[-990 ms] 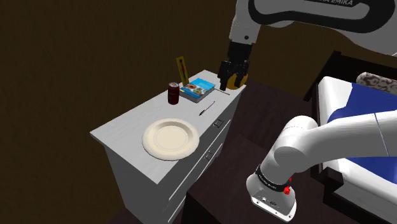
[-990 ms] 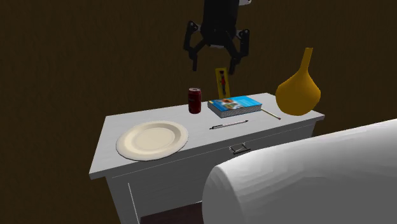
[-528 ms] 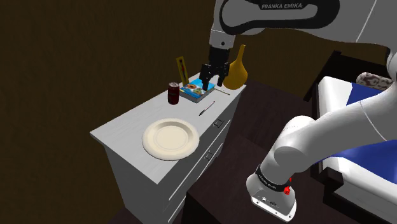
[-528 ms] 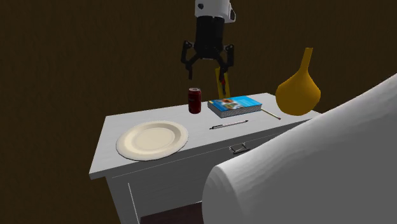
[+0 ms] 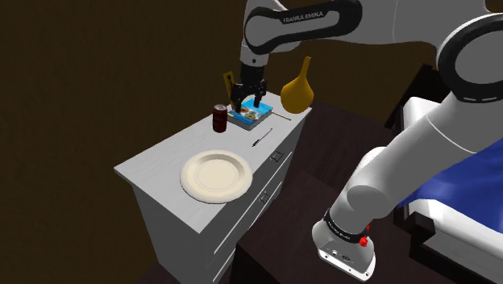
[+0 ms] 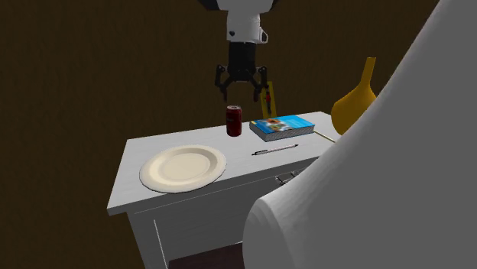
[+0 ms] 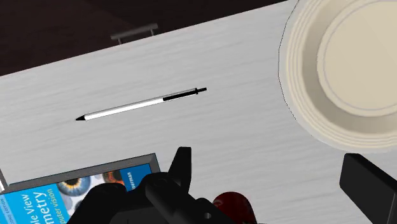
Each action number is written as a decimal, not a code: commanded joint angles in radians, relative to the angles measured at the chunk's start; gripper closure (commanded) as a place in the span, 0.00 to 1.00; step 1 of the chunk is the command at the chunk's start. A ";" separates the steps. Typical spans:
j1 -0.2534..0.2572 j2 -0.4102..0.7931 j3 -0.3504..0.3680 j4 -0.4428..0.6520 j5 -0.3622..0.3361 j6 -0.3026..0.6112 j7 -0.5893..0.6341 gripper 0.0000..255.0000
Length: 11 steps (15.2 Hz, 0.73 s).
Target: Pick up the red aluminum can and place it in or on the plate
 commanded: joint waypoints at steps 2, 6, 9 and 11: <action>-0.002 0.113 0.002 0.076 -0.016 0.049 0.000 0.00; -0.003 0.261 0.004 0.195 -0.038 0.092 0.003 0.00; -0.002 0.374 0.004 0.299 -0.055 0.111 0.006 0.00; -0.002 0.407 0.003 0.320 -0.060 0.127 0.006 0.00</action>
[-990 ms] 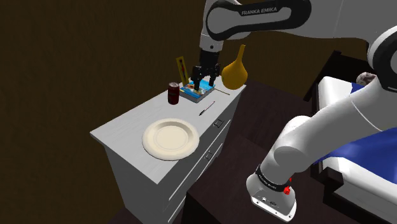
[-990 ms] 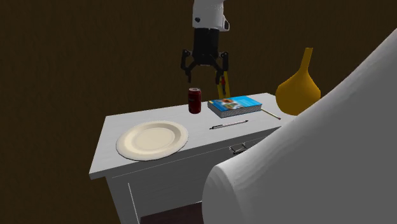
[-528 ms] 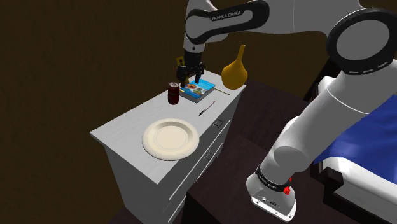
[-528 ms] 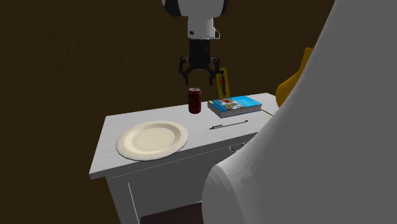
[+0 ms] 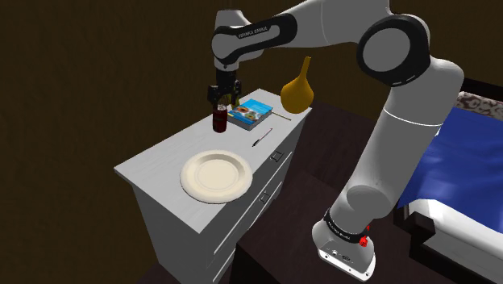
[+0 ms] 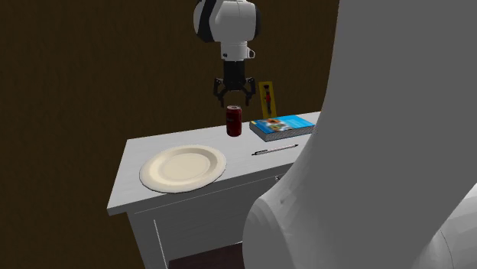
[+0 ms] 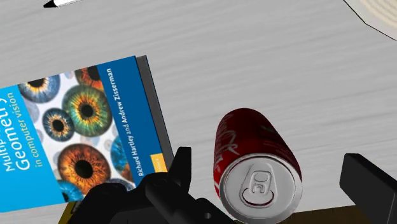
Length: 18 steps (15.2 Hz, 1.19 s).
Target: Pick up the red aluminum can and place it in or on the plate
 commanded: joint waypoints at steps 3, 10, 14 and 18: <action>0.001 0.029 0.000 -0.013 -0.003 0.045 0.002 0.00; 0.001 0.045 0.000 -0.042 -0.003 0.089 0.002 0.00; 0.001 0.045 0.000 -0.042 -0.003 0.089 0.002 0.00; 0.001 0.045 0.000 -0.041 -0.003 0.089 0.002 1.00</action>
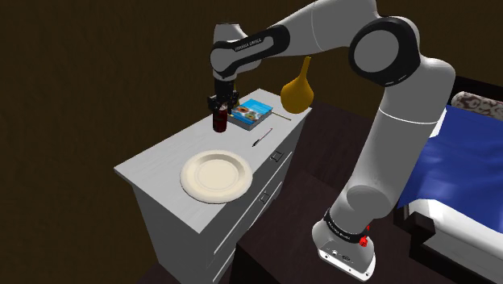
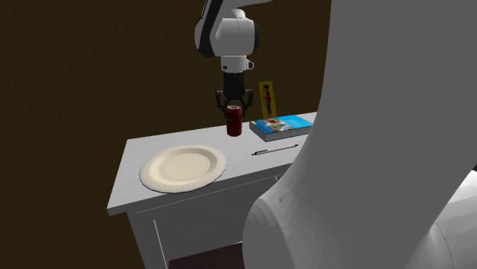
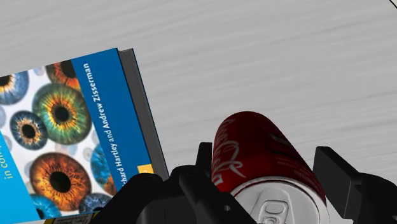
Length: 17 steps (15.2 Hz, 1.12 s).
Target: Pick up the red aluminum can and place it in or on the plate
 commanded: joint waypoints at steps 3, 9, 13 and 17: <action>0.000 0.000 0.000 -0.001 0.000 -0.001 0.000 1.00; 0.000 -0.013 0.000 0.023 0.000 -0.037 0.000 1.00; 0.000 -0.028 0.000 0.058 0.001 -0.088 -0.001 1.00; 0.000 -0.041 0.000 0.097 0.001 -0.139 -0.001 1.00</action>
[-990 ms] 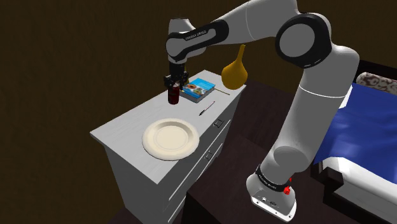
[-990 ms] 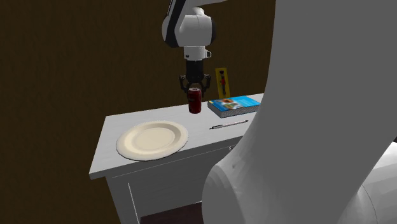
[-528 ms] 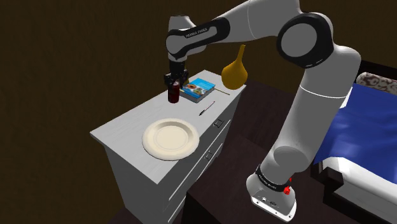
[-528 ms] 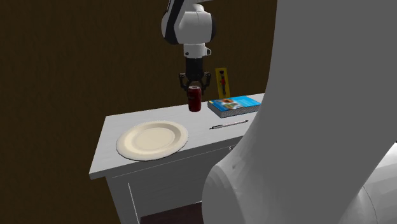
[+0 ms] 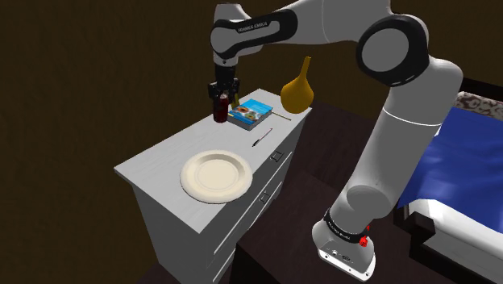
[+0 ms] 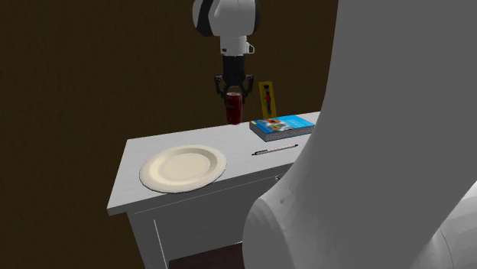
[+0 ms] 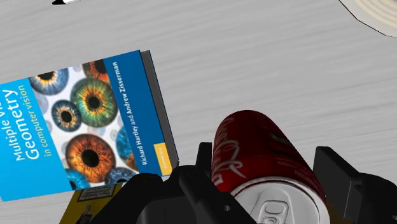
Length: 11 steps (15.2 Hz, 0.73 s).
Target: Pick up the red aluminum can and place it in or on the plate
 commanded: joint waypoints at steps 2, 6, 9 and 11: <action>0.000 -0.005 0.000 0.032 0.000 -0.037 -0.001 1.00; 0.000 -0.012 0.000 0.070 0.000 -0.082 -0.001 1.00; 0.026 -0.099 0.022 -0.027 0.000 -0.072 0.048 1.00; 0.044 -0.153 0.039 -0.085 0.002 -0.069 0.081 1.00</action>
